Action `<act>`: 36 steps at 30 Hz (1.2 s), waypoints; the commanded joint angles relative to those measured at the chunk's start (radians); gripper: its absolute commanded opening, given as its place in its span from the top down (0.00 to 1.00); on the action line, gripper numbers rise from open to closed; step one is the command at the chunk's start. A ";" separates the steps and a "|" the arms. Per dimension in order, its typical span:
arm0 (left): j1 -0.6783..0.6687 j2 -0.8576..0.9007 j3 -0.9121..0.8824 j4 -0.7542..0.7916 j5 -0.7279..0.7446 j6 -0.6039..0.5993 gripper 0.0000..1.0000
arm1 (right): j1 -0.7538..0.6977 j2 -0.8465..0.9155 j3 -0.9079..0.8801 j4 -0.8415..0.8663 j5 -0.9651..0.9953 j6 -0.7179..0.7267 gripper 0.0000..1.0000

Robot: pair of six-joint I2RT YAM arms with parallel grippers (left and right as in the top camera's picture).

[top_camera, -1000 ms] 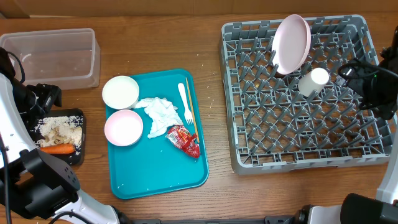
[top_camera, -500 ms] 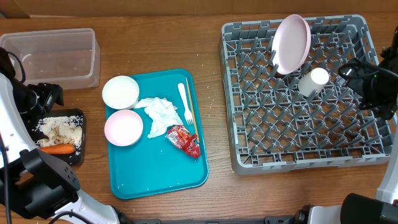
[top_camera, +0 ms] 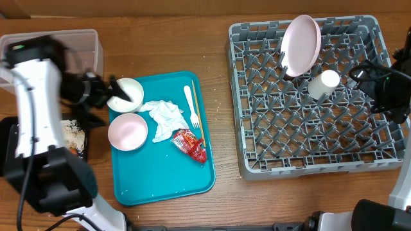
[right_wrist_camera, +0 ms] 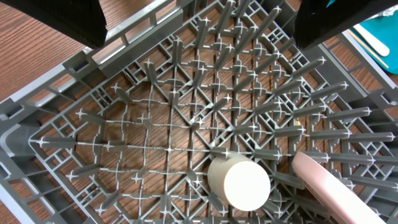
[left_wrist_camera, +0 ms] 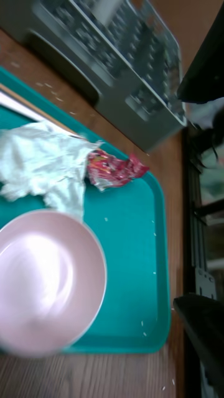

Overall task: Sort waste into correct bins and load items into the dishwasher rack
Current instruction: 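Reach the left gripper over the teal tray to the red wrapper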

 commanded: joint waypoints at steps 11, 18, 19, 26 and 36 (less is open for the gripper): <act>-0.556 -0.093 -0.013 0.039 -0.493 -0.429 0.00 | 0.002 -0.008 -0.001 0.006 -0.009 0.001 0.00; -0.700 -0.104 -0.013 0.099 -0.634 -0.433 0.00 | 0.002 -0.008 -0.001 0.006 -0.009 0.001 0.00; -0.712 -0.104 -0.013 0.116 -0.628 -0.433 0.00 | 0.002 -0.008 -0.001 0.006 -0.009 0.001 0.00; -0.724 -0.093 -0.016 0.157 -0.423 -0.407 0.00 | 0.002 -0.008 -0.001 0.006 -0.009 0.001 0.00; -0.814 -0.094 -0.219 0.196 -0.430 -0.666 0.00 | 0.002 -0.008 -0.001 0.006 -0.009 0.001 0.00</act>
